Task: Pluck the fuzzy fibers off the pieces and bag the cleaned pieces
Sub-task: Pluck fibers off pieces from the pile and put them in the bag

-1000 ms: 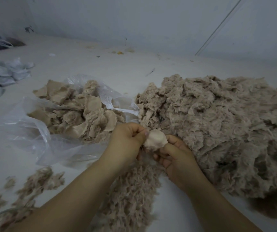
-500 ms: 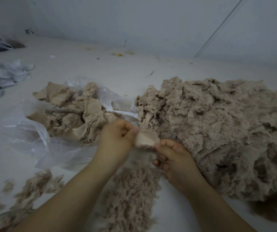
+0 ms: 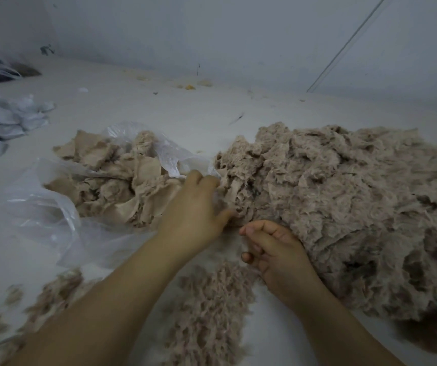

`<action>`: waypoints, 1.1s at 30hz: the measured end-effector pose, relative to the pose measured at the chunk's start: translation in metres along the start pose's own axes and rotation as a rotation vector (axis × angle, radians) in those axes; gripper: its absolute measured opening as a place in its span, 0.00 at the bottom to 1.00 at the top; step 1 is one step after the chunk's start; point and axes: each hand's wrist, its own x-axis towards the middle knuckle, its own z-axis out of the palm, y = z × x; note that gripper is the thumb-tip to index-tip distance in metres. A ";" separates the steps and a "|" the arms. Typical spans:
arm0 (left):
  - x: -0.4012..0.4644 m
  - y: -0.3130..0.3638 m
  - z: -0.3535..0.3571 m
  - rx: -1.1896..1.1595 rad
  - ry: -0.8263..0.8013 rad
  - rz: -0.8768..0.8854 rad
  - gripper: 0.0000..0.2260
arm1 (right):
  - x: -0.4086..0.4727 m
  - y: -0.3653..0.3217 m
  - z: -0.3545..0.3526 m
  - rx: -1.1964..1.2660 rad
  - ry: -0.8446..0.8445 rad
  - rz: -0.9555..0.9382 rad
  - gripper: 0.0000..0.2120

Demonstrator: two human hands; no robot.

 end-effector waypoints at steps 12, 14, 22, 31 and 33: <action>-0.019 0.029 0.011 -0.315 -0.093 0.348 0.06 | 0.002 -0.004 0.005 0.089 -0.012 -0.005 0.14; -0.021 0.027 0.009 -0.300 -0.104 0.378 0.07 | 0.001 -0.005 0.004 0.105 0.004 0.011 0.18; -0.026 0.021 0.004 -0.496 -0.114 0.230 0.08 | 0.002 0.000 0.003 0.082 0.017 0.004 0.14; -0.008 0.023 0.005 -0.346 -0.156 0.214 0.15 | 0.003 0.003 0.003 0.083 0.077 -0.057 0.17; -0.006 0.021 0.004 -0.373 -0.116 0.208 0.12 | 0.003 0.003 0.002 0.093 0.091 -0.045 0.14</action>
